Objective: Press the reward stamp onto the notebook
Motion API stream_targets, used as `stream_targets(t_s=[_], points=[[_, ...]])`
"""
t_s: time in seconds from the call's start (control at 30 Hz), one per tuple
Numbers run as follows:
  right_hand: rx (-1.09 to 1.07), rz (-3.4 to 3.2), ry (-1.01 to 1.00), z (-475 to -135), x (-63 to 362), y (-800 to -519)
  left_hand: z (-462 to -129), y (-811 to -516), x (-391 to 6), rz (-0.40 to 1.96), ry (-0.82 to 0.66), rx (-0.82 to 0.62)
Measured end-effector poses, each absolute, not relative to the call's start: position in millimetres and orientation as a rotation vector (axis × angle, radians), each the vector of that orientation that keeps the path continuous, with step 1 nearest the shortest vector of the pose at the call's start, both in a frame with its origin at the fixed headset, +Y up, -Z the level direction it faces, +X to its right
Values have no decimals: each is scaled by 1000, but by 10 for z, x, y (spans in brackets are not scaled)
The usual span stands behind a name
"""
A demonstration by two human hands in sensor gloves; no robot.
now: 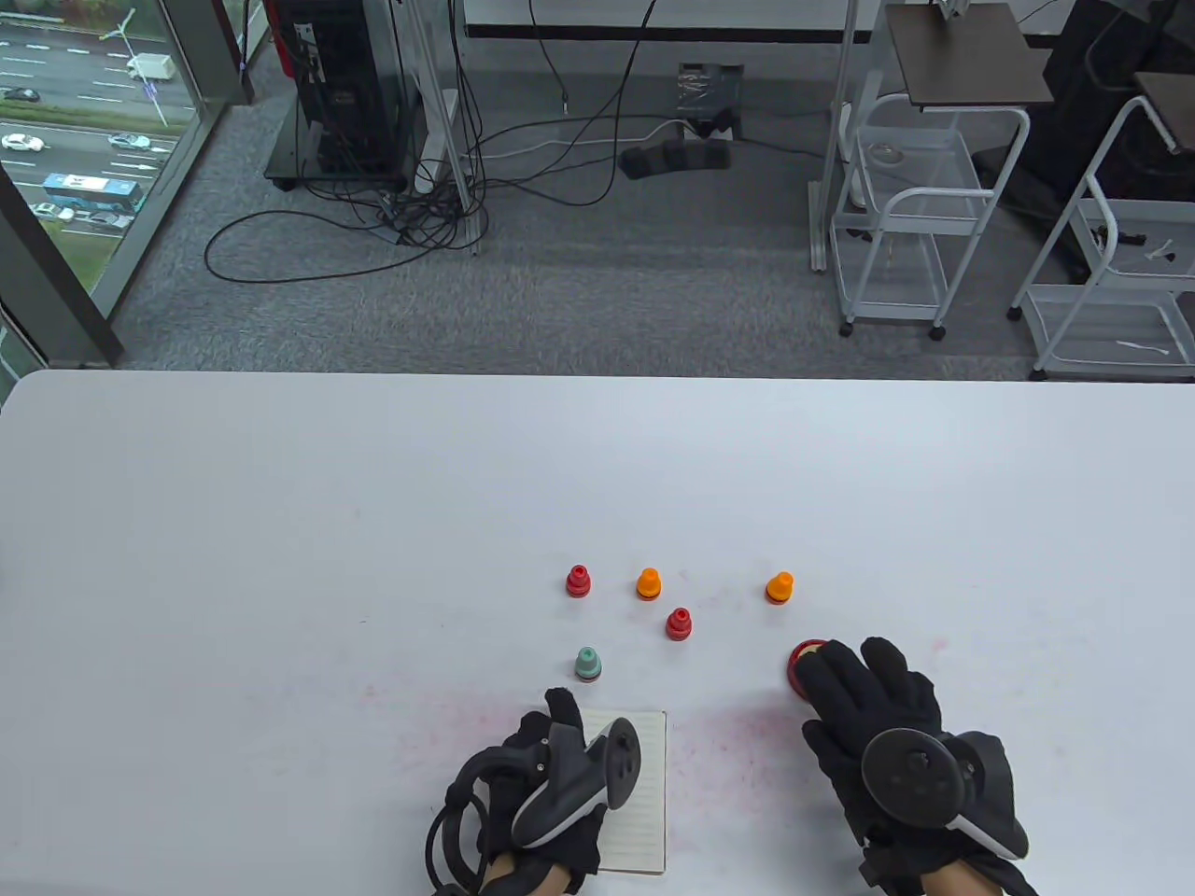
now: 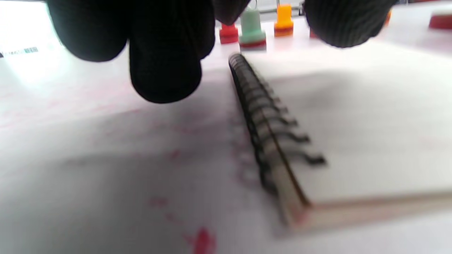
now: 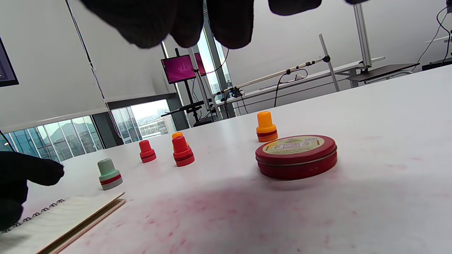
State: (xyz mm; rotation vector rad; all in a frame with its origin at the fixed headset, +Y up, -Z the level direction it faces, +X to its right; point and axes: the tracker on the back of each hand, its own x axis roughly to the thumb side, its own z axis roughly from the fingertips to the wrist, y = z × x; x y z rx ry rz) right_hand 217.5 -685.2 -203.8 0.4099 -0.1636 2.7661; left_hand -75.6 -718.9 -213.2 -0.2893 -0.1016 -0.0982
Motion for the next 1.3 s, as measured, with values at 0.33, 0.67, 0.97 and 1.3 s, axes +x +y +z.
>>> stream_targets(t_s=[0.33,0.67,0.97,1.3], points=[[380,2776,-158,-2059,2190,-6844,-2260,-6893,-1538,62,-299,-116],[295,2809,-97,-2107,2263,-6863,-2303,-7114,-2006,203,-364,-32],[253,2877,-25,-2128,2298,-6951,-2370,-7101,-1981,137,-377,-41],[236,2902,168,-2402,2219,-6986,-2351,-7005,-1967,165,-390,-7]])
